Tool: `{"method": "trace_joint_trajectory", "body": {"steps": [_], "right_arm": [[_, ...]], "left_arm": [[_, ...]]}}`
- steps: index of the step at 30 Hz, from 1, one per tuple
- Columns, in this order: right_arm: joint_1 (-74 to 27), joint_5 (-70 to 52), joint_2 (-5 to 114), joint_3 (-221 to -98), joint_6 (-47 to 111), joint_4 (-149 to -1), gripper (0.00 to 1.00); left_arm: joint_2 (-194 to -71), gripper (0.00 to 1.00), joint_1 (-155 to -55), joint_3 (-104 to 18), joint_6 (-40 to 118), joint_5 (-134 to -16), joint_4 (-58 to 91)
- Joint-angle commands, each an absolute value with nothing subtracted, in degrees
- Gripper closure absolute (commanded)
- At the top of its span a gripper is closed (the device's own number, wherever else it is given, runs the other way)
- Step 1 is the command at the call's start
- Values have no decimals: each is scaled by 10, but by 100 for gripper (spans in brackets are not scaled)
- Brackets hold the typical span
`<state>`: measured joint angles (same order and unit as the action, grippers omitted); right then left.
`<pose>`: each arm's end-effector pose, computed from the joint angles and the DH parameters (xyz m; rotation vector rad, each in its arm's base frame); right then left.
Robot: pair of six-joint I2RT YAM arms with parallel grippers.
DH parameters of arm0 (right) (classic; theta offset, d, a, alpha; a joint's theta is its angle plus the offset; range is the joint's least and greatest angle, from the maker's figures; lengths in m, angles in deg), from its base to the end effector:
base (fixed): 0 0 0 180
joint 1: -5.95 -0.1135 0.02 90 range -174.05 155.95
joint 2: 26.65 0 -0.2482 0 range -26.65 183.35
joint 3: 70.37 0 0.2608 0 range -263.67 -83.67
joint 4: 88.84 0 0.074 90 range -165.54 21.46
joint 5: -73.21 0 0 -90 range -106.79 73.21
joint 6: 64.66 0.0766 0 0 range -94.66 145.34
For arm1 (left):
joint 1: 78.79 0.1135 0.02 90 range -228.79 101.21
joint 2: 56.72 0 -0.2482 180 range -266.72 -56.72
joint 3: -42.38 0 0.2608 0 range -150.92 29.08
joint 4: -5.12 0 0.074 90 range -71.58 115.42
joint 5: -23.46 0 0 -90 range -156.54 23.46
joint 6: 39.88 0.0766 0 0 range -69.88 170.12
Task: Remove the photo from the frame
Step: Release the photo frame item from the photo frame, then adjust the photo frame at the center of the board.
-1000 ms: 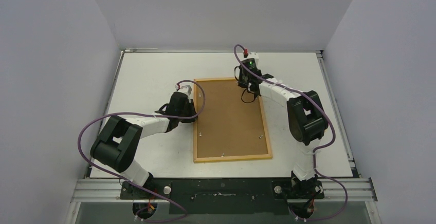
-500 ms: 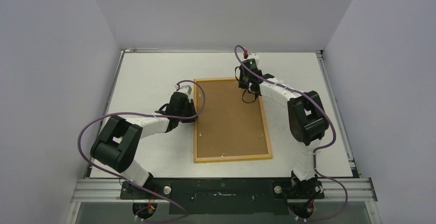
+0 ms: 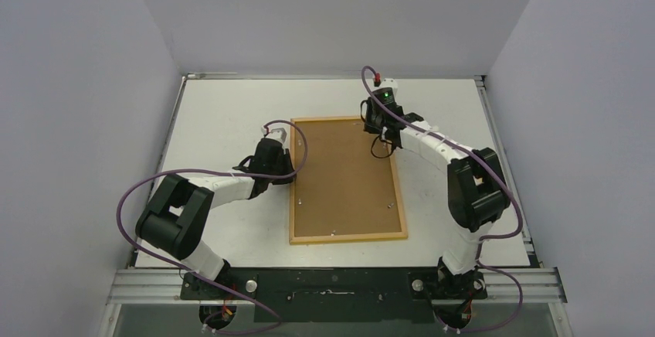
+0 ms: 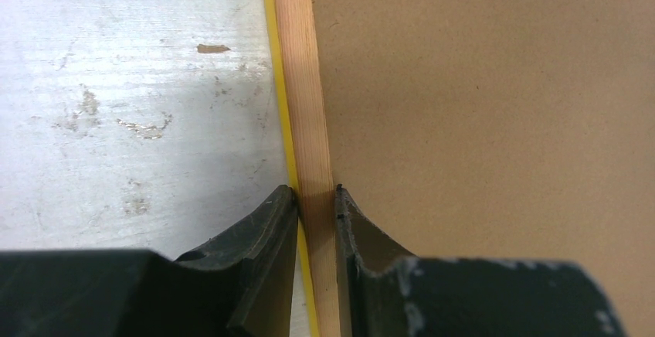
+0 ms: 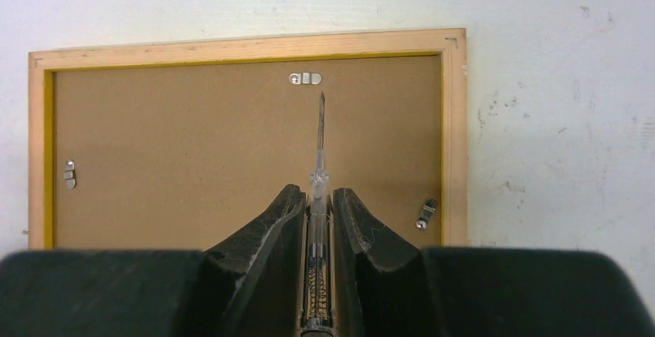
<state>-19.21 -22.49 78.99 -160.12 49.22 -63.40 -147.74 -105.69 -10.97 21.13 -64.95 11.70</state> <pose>0.4110 0.1847 0.1819 0.0262 2.3098 0.3289 0.3030 -0.1513 0.0972 -0.0575 2.3864 -0.4427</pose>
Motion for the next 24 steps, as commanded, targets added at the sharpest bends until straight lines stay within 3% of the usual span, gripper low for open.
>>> {"method": "trace_joint_trajectory", "body": {"steps": [1,13,24], "right_arm": [[-191,-235,712,-1570,507,-657,95],[-191,-236,588,-1431,522,-679,95],[-191,-208,502,-1351,516,-610,95]], "left_arm": [[-1458,100,-1043,-121,196,-593,144],[-1382,100,-1014,-44,33,-437,115],[-1339,98,-1014,0,-13,-436,65]]}}
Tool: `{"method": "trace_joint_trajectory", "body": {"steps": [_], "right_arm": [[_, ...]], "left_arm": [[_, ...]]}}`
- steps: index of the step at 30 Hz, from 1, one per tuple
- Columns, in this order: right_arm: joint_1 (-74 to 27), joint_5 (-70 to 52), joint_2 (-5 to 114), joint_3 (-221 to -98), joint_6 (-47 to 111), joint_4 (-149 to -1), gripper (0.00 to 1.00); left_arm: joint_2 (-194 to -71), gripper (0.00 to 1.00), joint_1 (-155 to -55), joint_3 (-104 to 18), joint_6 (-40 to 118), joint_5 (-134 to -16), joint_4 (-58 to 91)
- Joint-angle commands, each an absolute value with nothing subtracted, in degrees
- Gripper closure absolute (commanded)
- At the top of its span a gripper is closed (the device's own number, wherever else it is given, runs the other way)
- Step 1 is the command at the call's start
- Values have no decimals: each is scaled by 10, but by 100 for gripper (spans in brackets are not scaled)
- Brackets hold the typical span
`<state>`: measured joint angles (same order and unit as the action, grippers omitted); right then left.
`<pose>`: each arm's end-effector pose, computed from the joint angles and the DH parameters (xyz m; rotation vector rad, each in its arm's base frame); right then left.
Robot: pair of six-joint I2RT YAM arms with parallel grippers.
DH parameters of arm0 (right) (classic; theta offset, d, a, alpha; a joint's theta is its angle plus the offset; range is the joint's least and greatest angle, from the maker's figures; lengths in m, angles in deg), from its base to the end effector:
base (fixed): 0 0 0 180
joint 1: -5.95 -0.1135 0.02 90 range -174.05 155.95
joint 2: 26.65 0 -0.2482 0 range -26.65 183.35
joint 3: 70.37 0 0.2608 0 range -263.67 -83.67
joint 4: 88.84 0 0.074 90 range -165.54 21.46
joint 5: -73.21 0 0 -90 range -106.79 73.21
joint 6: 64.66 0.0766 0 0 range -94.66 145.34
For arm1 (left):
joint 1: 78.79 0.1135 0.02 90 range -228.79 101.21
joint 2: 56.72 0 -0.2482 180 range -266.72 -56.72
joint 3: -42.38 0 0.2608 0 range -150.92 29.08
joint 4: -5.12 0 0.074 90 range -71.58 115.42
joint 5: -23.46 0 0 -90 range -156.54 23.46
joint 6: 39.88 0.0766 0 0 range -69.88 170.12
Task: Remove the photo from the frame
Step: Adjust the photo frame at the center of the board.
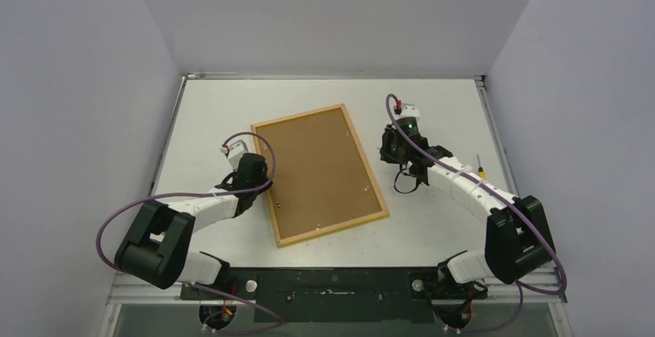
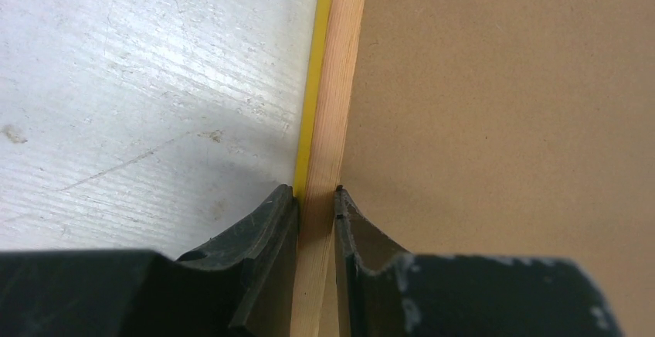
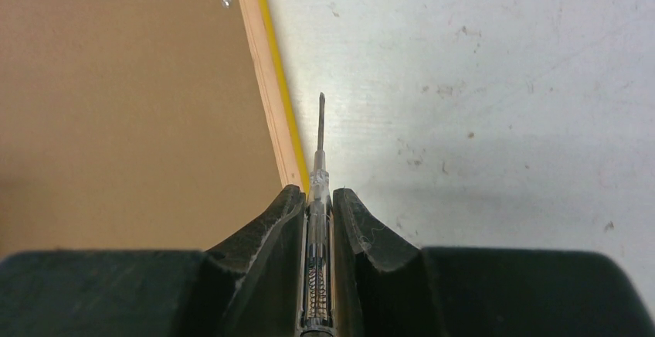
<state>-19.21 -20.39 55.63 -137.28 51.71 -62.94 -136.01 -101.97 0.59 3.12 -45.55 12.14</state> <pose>0.3199 0.1450 0.1911 0.0575 2.3204 0.3912 0.2724 -0.0868 0.0966 -0.6455 2.2002 -0.2043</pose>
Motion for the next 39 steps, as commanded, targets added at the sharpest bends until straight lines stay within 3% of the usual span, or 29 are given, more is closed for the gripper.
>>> {"method": "trace_joint_trajectory", "body": {"steps": [1,6,9,13,29,34,39], "right_arm": [[-191,-214,493,-1344,516,-606,95],[-191,-231,452,-1314,540,-602,95],[-190,-233,446,-1307,573,-578,95],[-190,-248,438,-1297,610,-527,95],[-190,-302,353,-1261,630,-477,95],[-189,-380,347,-1255,675,-450,95],[-189,-431,337,-1262,715,-398,95]], "left_arm": [[-1339,95,-1014,0,-18,-441,69],[-1338,76,-1014,10,-16,-476,48],[-1340,59,-1015,11,-8,-504,49],[-1343,54,-1016,7,1,-546,77],[-1279,57,-1108,18,-60,-605,183],[-1300,71,-1134,-6,-41,-660,182],[-1339,74,-1149,-45,-27,-688,218]]}}
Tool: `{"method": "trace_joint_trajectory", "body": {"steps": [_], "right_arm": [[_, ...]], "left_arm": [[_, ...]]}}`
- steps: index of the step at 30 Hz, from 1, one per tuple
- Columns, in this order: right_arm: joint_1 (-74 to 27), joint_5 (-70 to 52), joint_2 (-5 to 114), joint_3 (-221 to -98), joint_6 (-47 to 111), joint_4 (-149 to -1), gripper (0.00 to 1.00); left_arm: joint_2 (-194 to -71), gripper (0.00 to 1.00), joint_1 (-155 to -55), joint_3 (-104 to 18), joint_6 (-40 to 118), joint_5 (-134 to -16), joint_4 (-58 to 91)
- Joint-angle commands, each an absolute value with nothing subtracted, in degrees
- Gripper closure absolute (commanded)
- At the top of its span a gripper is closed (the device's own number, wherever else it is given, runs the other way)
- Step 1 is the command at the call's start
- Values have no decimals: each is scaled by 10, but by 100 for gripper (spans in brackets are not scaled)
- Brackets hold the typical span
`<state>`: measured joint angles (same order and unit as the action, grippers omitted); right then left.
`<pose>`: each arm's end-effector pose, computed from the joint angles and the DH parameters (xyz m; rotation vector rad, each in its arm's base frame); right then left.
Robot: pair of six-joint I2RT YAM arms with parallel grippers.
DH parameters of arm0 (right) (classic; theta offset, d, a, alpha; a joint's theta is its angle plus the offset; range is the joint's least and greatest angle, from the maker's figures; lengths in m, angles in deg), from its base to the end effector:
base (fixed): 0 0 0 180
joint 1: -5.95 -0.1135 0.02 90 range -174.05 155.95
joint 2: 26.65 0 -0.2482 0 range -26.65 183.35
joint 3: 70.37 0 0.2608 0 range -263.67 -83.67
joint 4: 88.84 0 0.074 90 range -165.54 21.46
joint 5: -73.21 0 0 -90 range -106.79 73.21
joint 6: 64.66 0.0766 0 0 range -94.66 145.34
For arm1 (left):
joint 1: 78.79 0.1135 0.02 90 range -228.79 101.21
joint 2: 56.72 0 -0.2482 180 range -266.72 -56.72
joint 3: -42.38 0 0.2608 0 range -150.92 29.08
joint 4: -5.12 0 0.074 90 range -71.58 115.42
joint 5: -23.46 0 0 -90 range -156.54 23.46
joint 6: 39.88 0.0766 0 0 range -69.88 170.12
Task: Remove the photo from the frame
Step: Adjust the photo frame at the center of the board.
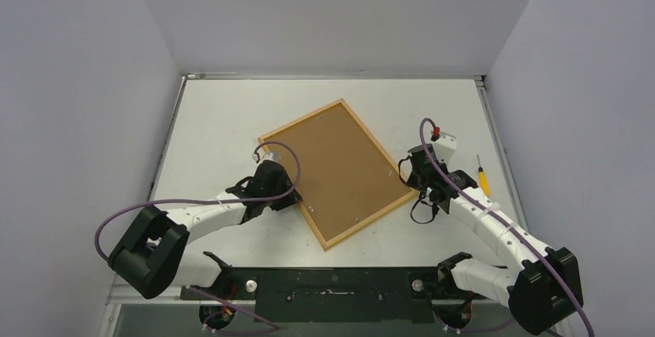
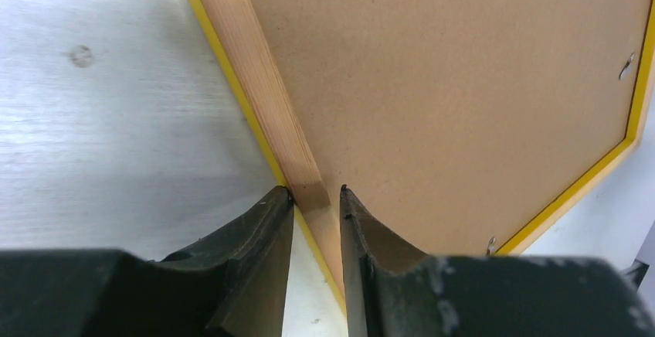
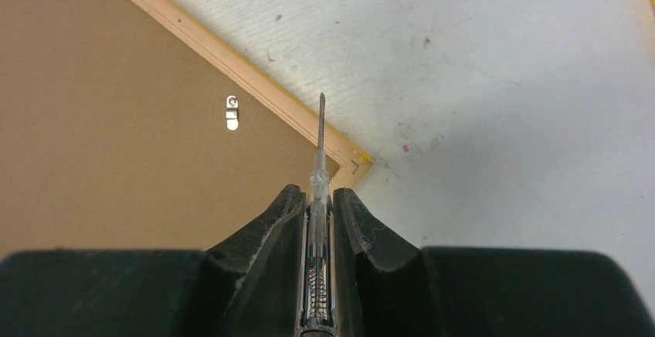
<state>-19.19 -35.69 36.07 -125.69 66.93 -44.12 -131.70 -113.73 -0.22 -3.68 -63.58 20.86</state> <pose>0.2412 0.0858 0.1849 0.4817 2.3690 0.1200 0.2288 -0.1551 0.1015 -0.4363 2.4751 -0.6261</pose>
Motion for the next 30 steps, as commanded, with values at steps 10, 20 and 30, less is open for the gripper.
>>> {"method": "trace_joint_trajectory", "body": {"steps": [10,20,30], "right_arm": [[-189,-445,324,-1313,775,-238,95],[-188,-349,326,-1293,757,-258,95],[-187,-301,347,-1281,731,-321,95]], "left_arm": [[-1315,66,-1162,-87,0,-599,276],[-1293,58,-1055,-133,72,-594,280],[-1451,42,-1002,-288,235,-592,170]]}}
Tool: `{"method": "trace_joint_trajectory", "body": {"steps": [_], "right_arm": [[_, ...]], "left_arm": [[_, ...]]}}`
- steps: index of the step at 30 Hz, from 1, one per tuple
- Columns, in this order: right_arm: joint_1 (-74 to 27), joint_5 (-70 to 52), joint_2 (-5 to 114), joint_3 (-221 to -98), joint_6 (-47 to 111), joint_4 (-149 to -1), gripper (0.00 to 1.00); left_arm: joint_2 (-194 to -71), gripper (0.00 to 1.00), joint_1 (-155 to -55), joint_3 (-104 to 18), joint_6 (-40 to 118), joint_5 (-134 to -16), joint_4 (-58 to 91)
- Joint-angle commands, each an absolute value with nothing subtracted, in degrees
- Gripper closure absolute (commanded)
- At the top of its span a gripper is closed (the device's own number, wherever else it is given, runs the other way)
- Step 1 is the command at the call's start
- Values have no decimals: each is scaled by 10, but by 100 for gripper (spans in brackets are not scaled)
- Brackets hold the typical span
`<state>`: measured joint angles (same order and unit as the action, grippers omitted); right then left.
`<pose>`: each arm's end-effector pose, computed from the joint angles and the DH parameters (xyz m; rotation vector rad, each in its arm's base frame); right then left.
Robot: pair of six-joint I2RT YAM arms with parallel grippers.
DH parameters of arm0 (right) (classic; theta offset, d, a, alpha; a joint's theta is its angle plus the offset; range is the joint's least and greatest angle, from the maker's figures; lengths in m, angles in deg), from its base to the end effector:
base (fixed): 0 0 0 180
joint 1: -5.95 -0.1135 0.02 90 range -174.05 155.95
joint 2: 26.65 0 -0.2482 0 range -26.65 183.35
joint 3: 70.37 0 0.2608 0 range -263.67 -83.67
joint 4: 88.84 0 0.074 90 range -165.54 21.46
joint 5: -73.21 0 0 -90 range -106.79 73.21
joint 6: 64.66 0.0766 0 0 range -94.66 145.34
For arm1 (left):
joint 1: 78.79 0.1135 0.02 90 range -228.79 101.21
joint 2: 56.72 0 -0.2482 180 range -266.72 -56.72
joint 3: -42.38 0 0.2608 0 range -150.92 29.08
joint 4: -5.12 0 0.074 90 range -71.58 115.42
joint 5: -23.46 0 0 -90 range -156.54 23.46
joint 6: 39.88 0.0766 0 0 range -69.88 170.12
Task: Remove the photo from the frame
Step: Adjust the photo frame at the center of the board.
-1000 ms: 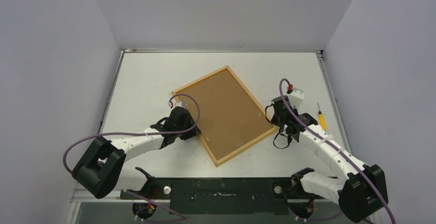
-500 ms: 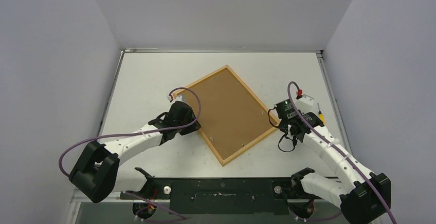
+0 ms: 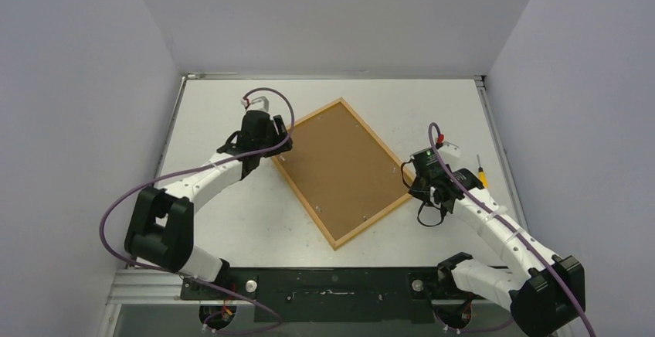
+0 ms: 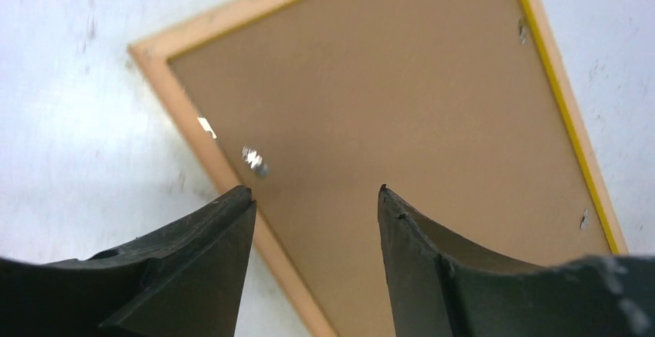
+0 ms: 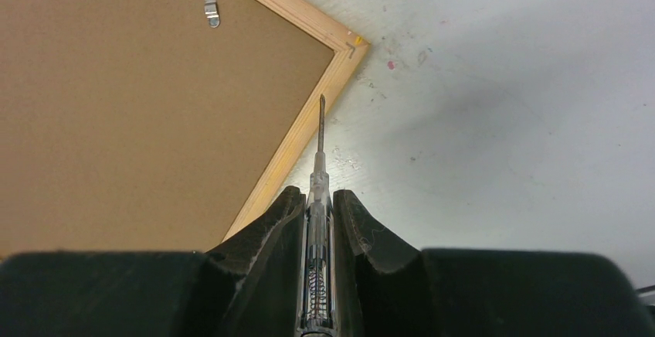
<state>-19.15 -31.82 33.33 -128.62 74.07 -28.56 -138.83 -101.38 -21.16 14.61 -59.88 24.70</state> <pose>0.2130 0.0779 0.1899 0.6149 2.5227 0.1148 0.3276 -0.1267 0.1836 -0.3184 2.2425 -0.4193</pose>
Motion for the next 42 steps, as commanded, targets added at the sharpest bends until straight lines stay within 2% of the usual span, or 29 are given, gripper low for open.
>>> {"method": "trace_joint_trajectory", "body": {"steps": [1,3,4,5,6,13,17,18,22,30,35,38,42], "right_arm": [[-187,-298,352,-1281,732,-322,95],[-184,-293,361,-1280,730,-325,95],[-184,-291,364,-1279,727,-326,95],[-183,-290,367,-1279,724,-328,95],[-183,-287,369,-1278,721,-329,95],[-178,-259,375,-1261,711,-349,95],[-176,-255,374,-1255,708,-353,95],[-175,-256,374,-1254,707,-355,95],[-172,-258,380,-1259,699,-361,95],[-171,-240,393,-1259,699,-382,95],[-171,-230,399,-1263,689,-401,95],[-170,-226,415,-1274,678,-417,95],[-170,-223,454,-1306,664,-431,95]], "left_arm": [[-1476,41,-996,-314,246,-596,171],[-1525,37,-981,-376,265,-604,183],[-1548,32,-975,-402,275,-606,204],[-1568,21,-971,-424,289,-616,214],[-1588,3,-966,-446,306,-626,221],[-1670,3,-958,-534,421,-641,259],[-1719,0,-951,-585,445,-664,295],[-1731,5,-948,-598,444,-678,303],[-1772,15,-941,-633,437,-721,327],[-1817,26,-925,-660,405,-745,351],[-1813,34,-922,-647,381,-758,364],[-1803,52,-921,-629,357,-772,372],[-1761,54,-920,-556,315,-781,336]]}}
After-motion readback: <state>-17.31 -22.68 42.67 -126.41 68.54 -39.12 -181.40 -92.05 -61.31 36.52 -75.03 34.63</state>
